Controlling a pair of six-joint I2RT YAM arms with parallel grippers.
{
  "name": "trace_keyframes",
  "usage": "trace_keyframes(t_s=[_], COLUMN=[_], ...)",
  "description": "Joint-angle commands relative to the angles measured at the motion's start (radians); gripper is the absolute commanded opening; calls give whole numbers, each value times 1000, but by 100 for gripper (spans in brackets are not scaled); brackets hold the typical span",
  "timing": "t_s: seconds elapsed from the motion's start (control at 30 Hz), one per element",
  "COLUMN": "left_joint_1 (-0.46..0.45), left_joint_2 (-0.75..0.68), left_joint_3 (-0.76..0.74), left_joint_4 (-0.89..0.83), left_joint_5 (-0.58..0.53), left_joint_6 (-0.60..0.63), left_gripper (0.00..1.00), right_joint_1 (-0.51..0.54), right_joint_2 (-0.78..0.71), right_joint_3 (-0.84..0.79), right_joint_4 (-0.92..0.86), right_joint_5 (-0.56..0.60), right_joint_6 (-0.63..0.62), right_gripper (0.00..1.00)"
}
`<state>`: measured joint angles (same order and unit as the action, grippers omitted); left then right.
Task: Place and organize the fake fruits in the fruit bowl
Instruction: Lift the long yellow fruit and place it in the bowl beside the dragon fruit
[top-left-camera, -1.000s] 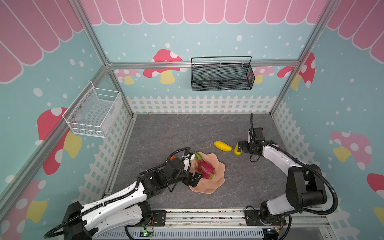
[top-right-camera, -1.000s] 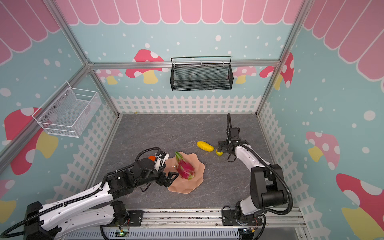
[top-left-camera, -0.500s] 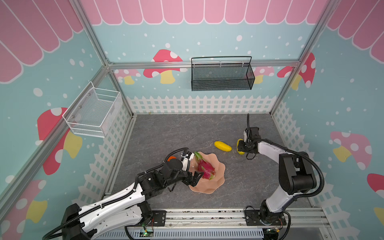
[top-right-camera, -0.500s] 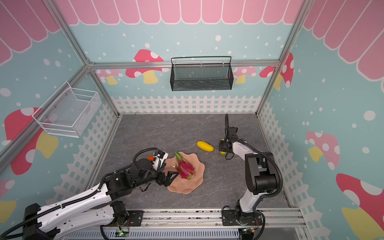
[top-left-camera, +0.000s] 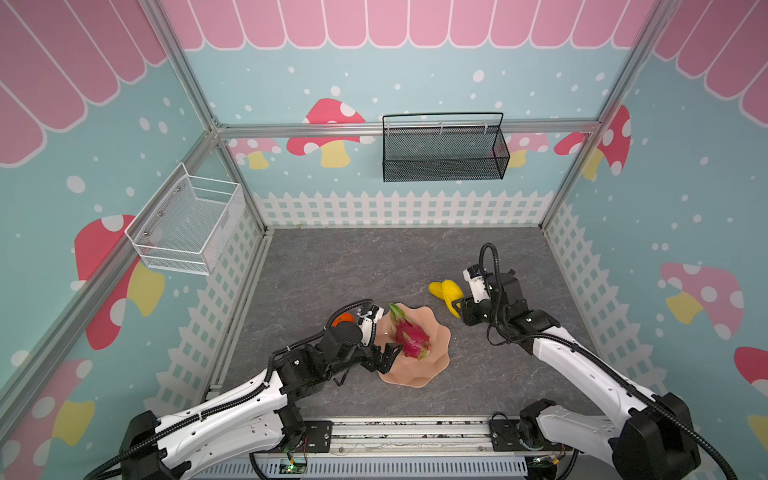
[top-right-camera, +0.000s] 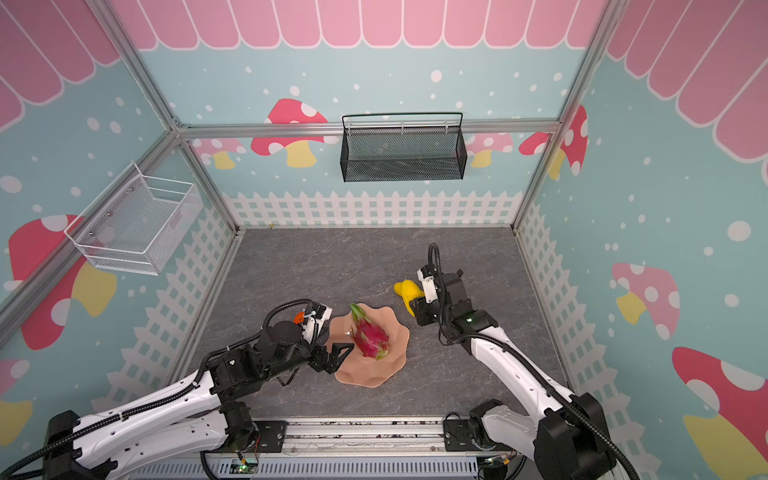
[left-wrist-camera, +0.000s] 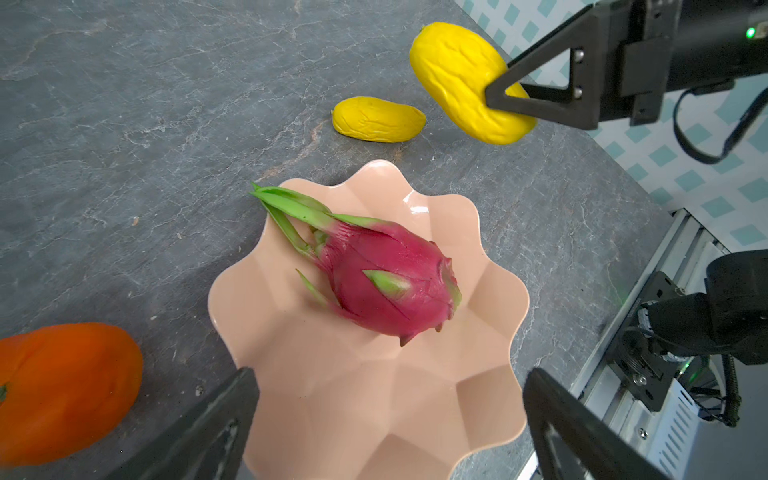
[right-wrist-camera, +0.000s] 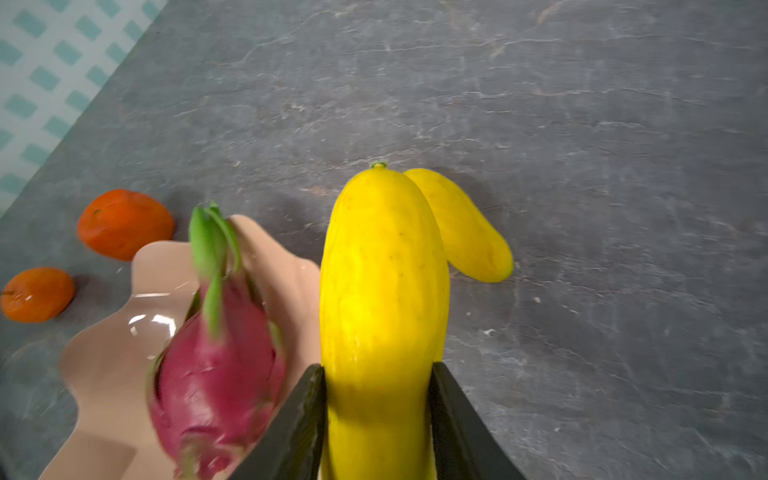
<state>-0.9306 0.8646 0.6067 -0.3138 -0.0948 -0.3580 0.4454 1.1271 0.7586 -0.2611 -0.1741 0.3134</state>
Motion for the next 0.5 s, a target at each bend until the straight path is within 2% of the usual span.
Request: trace_keyframes(t_s=[0.0,0.13,0.47], left_joint_1=[3,3,4], left_joint_2=[-15,-42,-90], left_joint_3=[-5,-7,-18], left_joint_4=[-10,-17,-42], left_joint_5=[-24,-28,-37], left_joint_6=[-15,-16,-12], left_gripper=[100,100,100], right_joint_1=[52,105,155], right_joint_2=[30,102,210], right_joint_3=[-2,14,48], right_joint_4=[-13,-14,-33], right_joint_5=[-104,-125,-57], right_joint_6=[-60,-86,-105], right_gripper=[42,43,48])
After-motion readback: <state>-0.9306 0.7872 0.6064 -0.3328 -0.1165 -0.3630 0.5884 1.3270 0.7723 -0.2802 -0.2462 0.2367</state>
